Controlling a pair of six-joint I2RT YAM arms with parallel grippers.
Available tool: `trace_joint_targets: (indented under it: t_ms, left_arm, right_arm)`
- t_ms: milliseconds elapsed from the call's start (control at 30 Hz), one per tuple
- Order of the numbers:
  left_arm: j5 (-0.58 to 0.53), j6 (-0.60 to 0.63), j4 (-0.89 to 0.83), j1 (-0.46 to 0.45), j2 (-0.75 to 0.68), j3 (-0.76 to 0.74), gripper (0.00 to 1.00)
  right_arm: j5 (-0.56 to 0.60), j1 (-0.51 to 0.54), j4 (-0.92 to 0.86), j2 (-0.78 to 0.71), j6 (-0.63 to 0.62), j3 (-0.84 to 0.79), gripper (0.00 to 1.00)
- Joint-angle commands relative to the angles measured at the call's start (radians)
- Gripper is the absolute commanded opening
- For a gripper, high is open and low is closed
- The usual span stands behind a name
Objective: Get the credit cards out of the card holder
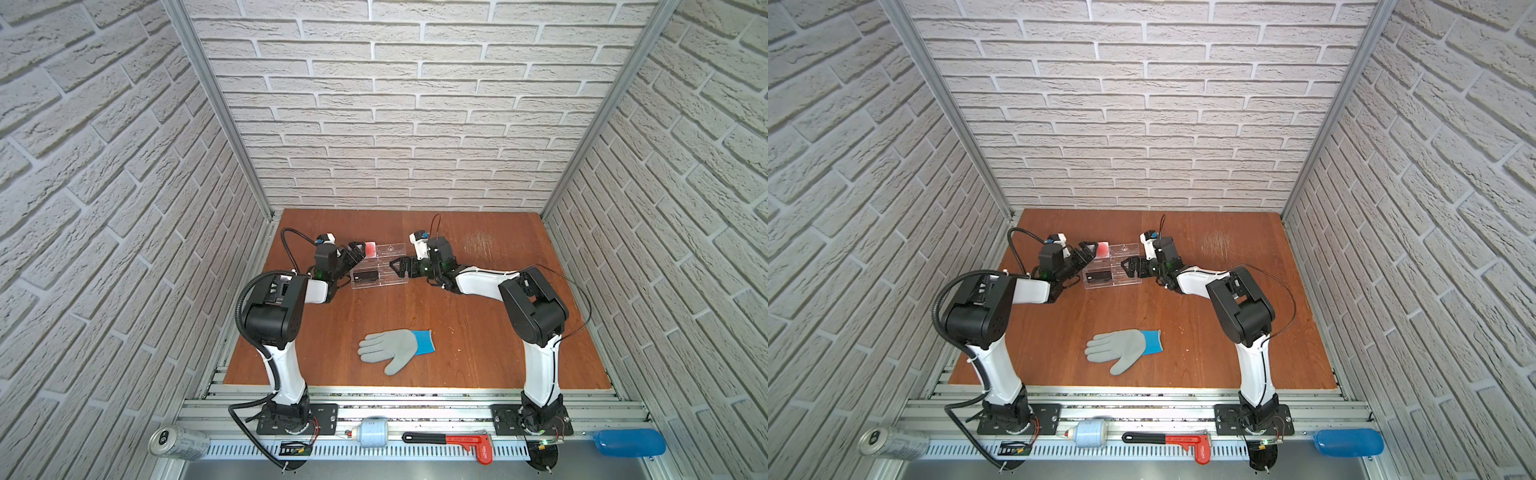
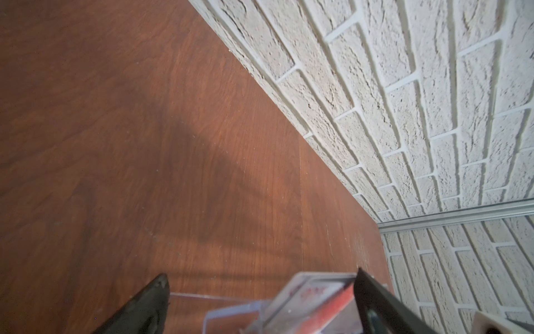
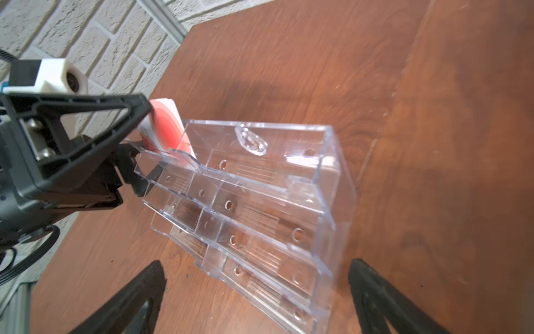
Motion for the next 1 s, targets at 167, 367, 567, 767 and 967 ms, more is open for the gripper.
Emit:
trace_joint_targets:
  t_ms: [167, 367, 567, 767, 967]
  left_arm:
    - [-0.019, 0.135, -0.092, 0.039, -0.128, -0.032, 0.98]
    - [-0.128, 0.297, -0.245, 0.026, -0.232, -0.042, 0.98]
    - [-0.416, 0.537, -0.326, -0.142, -0.363, -0.047, 0.98]
    - [-0.553, 0.695, -0.293, -0.379, -0.338, 0.057, 0.98]
    - [-0.540, 0.777, -0.343, -0.525, -0.163, 0.276, 0.98]
  right_arm:
    - [0.361, 0.003, -0.230, -0.188, -0.043, -0.042, 0.99]
    - [0.724, 0.000, -0.487, -0.314, 0.030, -0.035, 1.00]
    - [0.748, -0.056, -0.680, -0.381, 0.026, -0.029, 1.00]
    - [0.450, -0.225, -0.645, -0.423, 0.029, -0.109, 1.00]
    - [0.273, -0.320, -0.636, -0.367, 0.008, -0.083, 1.00]
